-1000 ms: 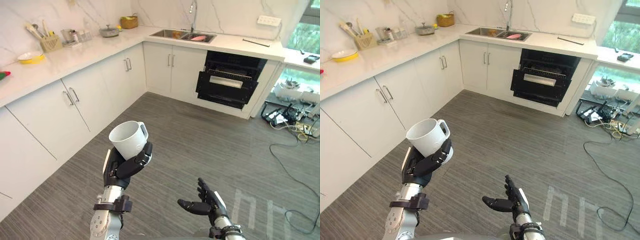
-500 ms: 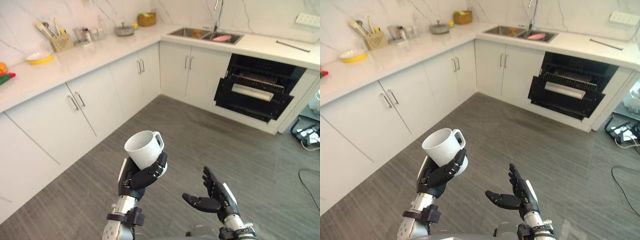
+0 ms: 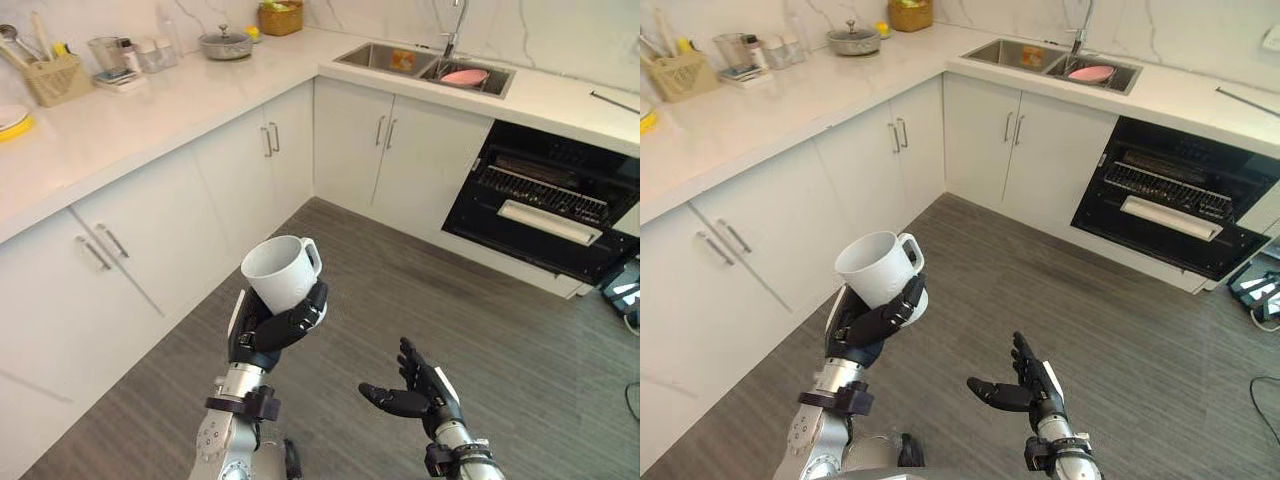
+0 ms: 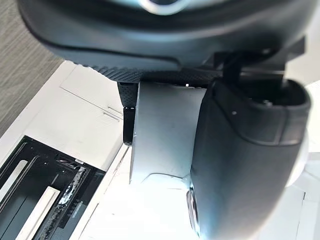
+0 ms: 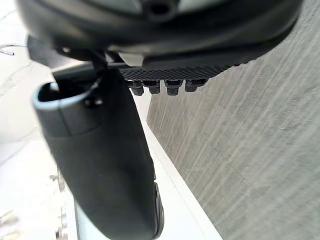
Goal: Walk over to the sink, pick up the cup, carry it to the dishwasher, place the cup inside the dishwasher, then close the dishwasher door
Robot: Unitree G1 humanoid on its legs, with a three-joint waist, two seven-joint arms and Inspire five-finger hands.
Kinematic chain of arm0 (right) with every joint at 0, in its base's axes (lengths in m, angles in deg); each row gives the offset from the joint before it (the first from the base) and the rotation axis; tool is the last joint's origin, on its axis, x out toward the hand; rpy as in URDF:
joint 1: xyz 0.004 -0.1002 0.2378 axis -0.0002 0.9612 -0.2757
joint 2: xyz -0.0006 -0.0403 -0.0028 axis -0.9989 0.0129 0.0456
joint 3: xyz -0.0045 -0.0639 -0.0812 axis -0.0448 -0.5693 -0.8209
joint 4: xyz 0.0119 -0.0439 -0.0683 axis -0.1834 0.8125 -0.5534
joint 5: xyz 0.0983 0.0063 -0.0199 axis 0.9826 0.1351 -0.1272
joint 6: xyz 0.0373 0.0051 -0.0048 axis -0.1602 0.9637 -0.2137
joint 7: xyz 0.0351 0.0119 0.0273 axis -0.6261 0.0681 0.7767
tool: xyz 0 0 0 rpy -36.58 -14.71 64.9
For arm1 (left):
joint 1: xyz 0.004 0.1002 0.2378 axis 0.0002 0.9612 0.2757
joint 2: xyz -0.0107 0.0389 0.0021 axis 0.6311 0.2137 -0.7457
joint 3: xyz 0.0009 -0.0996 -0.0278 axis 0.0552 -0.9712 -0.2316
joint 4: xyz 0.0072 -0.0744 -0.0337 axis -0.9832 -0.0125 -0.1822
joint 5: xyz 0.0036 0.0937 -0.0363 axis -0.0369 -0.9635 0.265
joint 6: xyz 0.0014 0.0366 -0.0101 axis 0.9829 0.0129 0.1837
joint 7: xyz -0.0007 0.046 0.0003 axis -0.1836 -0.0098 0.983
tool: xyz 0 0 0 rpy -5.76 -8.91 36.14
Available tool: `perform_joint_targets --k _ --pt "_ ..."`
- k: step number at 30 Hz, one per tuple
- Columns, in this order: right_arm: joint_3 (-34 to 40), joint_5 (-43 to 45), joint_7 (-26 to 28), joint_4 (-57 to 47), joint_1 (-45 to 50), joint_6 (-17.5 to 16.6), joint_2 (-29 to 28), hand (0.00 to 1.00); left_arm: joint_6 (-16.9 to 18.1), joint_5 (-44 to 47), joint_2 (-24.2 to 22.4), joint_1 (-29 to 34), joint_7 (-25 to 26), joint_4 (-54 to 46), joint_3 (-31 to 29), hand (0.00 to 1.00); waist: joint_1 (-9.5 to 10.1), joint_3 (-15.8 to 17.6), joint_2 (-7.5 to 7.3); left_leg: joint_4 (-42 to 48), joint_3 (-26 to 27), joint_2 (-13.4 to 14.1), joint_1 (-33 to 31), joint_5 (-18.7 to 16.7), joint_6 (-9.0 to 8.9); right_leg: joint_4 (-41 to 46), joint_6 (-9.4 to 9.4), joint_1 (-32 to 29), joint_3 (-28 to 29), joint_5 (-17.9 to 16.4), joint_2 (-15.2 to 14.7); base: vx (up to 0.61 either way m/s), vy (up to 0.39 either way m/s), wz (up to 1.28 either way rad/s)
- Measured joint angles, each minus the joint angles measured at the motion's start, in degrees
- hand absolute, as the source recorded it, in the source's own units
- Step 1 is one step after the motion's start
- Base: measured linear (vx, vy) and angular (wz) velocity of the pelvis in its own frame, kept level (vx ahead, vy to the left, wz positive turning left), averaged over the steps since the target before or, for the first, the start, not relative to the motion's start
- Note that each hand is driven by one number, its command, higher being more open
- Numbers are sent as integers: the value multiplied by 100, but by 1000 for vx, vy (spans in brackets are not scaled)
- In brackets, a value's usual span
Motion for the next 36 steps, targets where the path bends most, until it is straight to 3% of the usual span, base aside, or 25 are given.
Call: perform_joint_targets --k 2,3,6,7,8,9,10,11,13,14,16,17,18,19,21,22,23,25,27,28,29,31,32,34,36 --pt "-4 -13 4 74 -1 1 -2 100 -16 -2 -6 29 -5 160 -2 0 -54 56 91 -433 10 -39 666 -81 -25 909 -289 -605 -451 -606 -1 416 128 -29" --pt "-4 -13 5 48 75 -2 -2 100 -35 -3 -1 81 -18 193 -6 0 -59 97 246 -1010 45 15 1278 -18 -122 797 -375 -1065 -786 -1020 300 394 99 -32" --pt "2 -13 4 -50 244 -14 0 100 -12 -2 29 58 -58 136 -13 0 -131 54 298 -1545 59 56 1752 39 -222 -294 -432 -1740 -1282 -1198 638 322 45 -8" --pt "27 -13 3 -76 270 -24 5 100 6 -6 67 5 -70 135 -6 0 -217 56 301 -1714 39 56 1911 18 -282 -1258 -442 -2070 -1448 -1119 799 427 -29 11" --pt "35 -12 -2 -73 274 -25 5 100 3 -14 114 -18 -68 145 -3 0 -293 60 310 -1892 15 48 2084 -9 -362 -2327 -397 -2268 -1446 -723 1003 447 -52 15" --pt "36 -12 -3 -72 280 -25 2 100 3 -15 128 -18 -69 152 2 0 -347 60 309 -1956 -16 43 2160 -31 -401 -2803 -372 -2310 -1437 -467 1079 394 -66 25" --pt "36 -14 -5 -73 331 -32 -1 100 2 -26 142 -6 -72 180 38 0 -421 53 295 -2094 -81 12 2370 -101 -525 -3580 -379 -2329 -1437 115 1179 468 -113 37" --pt "44 -19 -12 -68 386 -39 16 100 4 -53 137 8 -109 221 73 0 -457 39 298 -2151 -182 12 2585 -240 -656 -3537 -739 -2328 -1421 671 1203 489 -127 38" --pt "44 -21 -14 -70 380 -37 62 100 6 -119 102 24 -148 279 186 0 -485 18 382 -2200 -219 139 2879 -369 -815 -3078 -1119 -2356 -1463 807 1255 515 -156 20" --pt "31 -21 -34 -79 309 -33 41 100 12 -121 83 58 -149 286 270 0 -479 22 482 -1806 -184 336 2853 -392 -859 -2714 -1158 -2369 -1507 388 1314 611 -243 6" --pt "15 -23 -81 -379 340 -29 31 100 20 -120 14 77 -151 281 481 0 -478 35 612 -393 -206 720 2426 -272 -992 -2440 -1131 -2217 -1541 -26 1449 545 -239 -8" --pt "8 -24 -122 -702 390 -24 51 100 32 -120 -86 87 -154 277 635 0 -456 45 736 749 -284 1044 2058 136 -944 -2332 -1173 -2042 -1503 -289 1639 473 -183 -49" --pt "-15 -51 -170 -995 420 -24 72 100 43 -124 -170 118 -162 274 732 0 -396 56 811 1837 -327 1391 1704 951 -899 -2375 -1245 -1785 -1372 -499 1887 458 -156 -65" --pt "-37 -50 -190 -1124 433 -25 87 100 47 -125 -200 128 -163 270 796 0 -364 43 849 2255 -358 1531 1524 1034 -934 -2420 -1299 -1657 -1319 -590 2006 448 -107 -80" --pt "-124 -45 -286 -1426 386 -32 80 100 61 -132 -232 120 -224 173 972 0 -338 18 845 2873 -407 1733 747 608 -801 -2690 -1398 -1162 -1028 -827 2238 420 -59 -74" --pt "-153 -40 -300 -1443 364 -33 82 100 77 -132 -237 120 -229 153 992 0 -334 13 835 2785 -378 1728 568 467 -751 -2797 -1405 -1032 -950 -844 2264 423 -28 -75" --pt "-213 -16 -325 -1435 332 -29 127 100 105 -130 -243 112 -229 125 1018 0 -289 -4 805 2351 -299 1664 262 226 -727 -3033 -1408 -799 -753 -850 2278 433 4 -73" --pt "-293 -7 -345 -1418 335 -26 190 100 135 -124 -262 94 -218 109 1008 0 -140 -34 746 1154 -235 1431 8 104 -769 -3306 -1417 -537 -355 -845 2232 442 52 -93" --pt "-410 -5 -366 -1263 260 -23 266 100 129 -123 -261 75 -152 65 999 0 -21 -33 697 -565 -657 987 -211 277 -855 -3482 -1280 -222 142 -961 2117 534 173 -99" --pt "-426 -6 -360 -1194 237 -24 266 100 117 -123 -259 89 -113 26 999 0 -3 -29 682 -918 -786 911 -249 410 -888 -3506 -1193 -136 257 -986 2078 506 209 -94" --pt "-445 -5 -355 -1058 213 -26 273 100 109 -122 -256 104 -41 -46 996 0 11 -32 675 -1481 -975 793 -321 736 -965 -3575 -1071 36 473 -1108 2029 628 321 -96" --pt "-456 -5 -337 -807 177 -27 271 100 107 -119 -248 95 -41 -85 906 0 46 -57 648 -1561 -1012 727 -304 1434 -981 -3602 -914 317 790 -1383 1938 618 362 -91" --pt "-452 -6 -331 -590 163 -29 245 100 104 -103 -212 90 -53 -77 801 0 28 -191 517 -1193 -970 594 -290 1596 -654 -3534 -751 413 946 -1609 1759 481 302 -50" --pt "-453 -5 -325 -450 179 -29 192 100 74 -78 -201 83 -58 -50 701 0 -74 -294 383 -767 -845 486 -307 1145 -538 -3009 -625 310 928 -1579 1561 531 295 -23" --pt "-448 4 -266 -372 218 -29 149 100 74 -63 -172 79 -62 -8 571 0 -59 -335 136 -631 -631 307 -133 755 -478 -1828 -500 -137 843 -1505 1321 588 301 -25"
